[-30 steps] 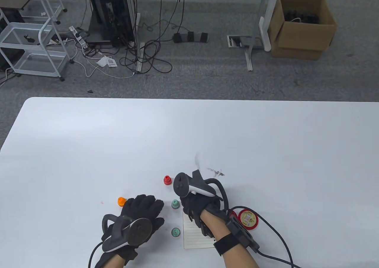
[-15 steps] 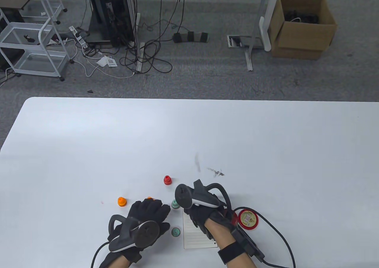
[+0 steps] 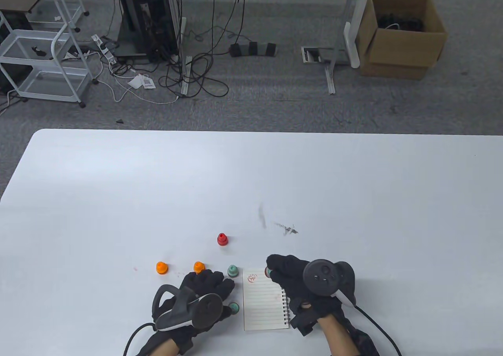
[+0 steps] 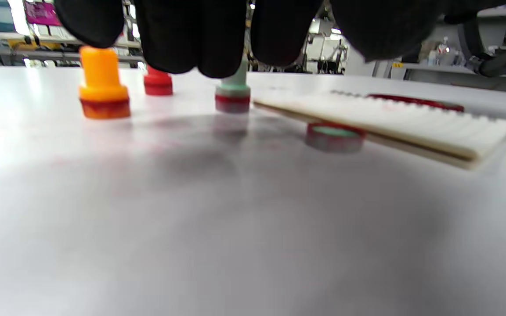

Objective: Stamp reward stamp onto notebook

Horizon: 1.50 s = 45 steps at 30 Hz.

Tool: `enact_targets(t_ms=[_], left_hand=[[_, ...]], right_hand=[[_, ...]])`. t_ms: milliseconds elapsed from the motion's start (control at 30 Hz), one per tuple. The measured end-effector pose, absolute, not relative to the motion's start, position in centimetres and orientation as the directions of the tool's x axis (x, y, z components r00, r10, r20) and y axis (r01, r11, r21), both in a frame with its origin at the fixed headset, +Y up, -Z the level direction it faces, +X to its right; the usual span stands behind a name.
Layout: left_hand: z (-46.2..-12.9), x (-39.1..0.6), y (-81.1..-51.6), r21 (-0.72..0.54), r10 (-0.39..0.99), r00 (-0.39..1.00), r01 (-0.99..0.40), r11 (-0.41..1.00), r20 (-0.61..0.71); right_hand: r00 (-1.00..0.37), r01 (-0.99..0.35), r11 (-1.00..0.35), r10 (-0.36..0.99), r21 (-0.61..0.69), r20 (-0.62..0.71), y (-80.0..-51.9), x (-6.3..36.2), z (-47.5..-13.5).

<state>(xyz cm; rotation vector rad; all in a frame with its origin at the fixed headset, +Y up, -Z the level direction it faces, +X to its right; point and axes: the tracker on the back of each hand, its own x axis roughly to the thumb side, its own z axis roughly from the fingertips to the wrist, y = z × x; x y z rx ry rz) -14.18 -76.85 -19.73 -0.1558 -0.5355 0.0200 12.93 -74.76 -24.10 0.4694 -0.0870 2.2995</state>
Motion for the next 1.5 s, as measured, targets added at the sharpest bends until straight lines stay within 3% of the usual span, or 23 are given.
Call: enact_targets(t_ms=[333, 900, 1000, 1233, 1500], left_hand=[[-19.9, -11.8, -78.9, -0.208, -0.011, 0.847, 0.143, 0.968, 0.531], [-20.1, -11.8, -79.0, -0.197, 0.030, 0.866, 0.080, 0.977, 0.499], [-20.1, -12.2, -78.3, -0.164, 0.109, 0.874, -0.034, 0.986, 0.473], [-20.3, -13.9, -76.4, -0.122, 0.477, 0.789, -0.469, 0.875, 0.388], [-20.4, -14.2, -76.3, -0.198, 0.638, 0.656, -0.618, 0.761, 0.403]], right_hand=[[-0.678, -0.659, -0.752, 0.613, 0.034, 0.407, -74.2, 13.4, -23.3], [-0.687, -0.626, -0.777, 0.589, 0.066, 0.425, -74.6, 12.6, -23.0], [-0.667, -0.641, -0.763, 0.605, 0.079, 0.435, -74.6, 12.2, -22.8], [-0.586, -0.687, -0.712, 0.662, 0.146, 0.467, -74.0, 10.8, -22.1], [-0.476, -0.742, -0.627, 0.742, 0.237, 0.472, -74.2, 8.9, -21.2]])
